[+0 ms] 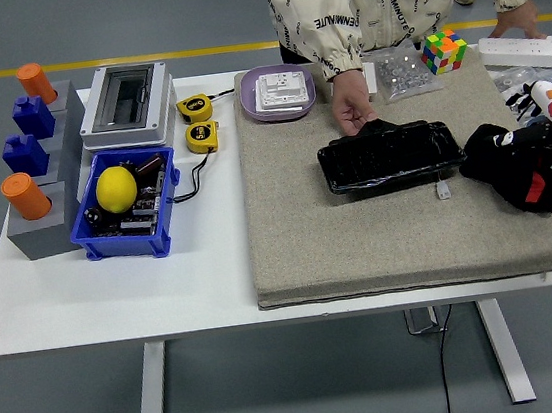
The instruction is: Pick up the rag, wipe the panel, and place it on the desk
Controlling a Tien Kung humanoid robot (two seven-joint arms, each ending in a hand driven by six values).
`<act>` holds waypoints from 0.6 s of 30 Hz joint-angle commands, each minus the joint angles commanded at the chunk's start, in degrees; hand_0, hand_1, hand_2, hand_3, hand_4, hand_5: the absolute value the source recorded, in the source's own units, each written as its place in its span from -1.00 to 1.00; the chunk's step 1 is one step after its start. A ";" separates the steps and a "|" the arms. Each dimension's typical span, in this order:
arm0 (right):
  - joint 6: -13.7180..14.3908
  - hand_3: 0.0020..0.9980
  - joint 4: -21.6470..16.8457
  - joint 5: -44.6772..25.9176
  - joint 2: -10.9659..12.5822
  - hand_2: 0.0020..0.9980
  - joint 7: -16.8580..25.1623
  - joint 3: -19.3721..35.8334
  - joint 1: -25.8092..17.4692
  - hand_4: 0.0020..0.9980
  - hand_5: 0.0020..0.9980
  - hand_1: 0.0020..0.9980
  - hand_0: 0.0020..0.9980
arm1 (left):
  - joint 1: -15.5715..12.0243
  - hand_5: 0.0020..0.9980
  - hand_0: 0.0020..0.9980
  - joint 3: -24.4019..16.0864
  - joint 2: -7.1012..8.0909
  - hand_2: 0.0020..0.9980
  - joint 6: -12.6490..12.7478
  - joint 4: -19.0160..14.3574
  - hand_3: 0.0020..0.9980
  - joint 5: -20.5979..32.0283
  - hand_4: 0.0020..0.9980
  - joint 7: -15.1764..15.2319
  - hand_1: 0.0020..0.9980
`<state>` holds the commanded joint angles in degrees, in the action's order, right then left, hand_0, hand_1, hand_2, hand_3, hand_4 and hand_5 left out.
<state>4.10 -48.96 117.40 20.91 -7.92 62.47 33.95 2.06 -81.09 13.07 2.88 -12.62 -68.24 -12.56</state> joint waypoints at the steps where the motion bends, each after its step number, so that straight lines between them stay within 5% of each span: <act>1: 0.00 0.46 0.05 -0.01 -0.01 0.45 0.04 -0.04 -0.01 1.00 0.16 0.27 0.29 | 0.00 0.02 0.27 0.00 -0.01 0.37 0.00 0.00 0.15 0.01 0.23 0.00 0.32; 18: 0.74 0.47 2.08 -0.57 -0.28 0.45 1.22 -1.47 -0.92 1.00 0.23 0.28 0.34 | -0.08 0.02 0.27 0.63 -0.21 0.37 -0.01 0.05 0.15 0.40 0.23 -0.02 0.32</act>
<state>4.83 -46.88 116.83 20.63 -6.70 61.00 33.03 1.98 -80.46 12.86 2.87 -12.57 -67.84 -12.58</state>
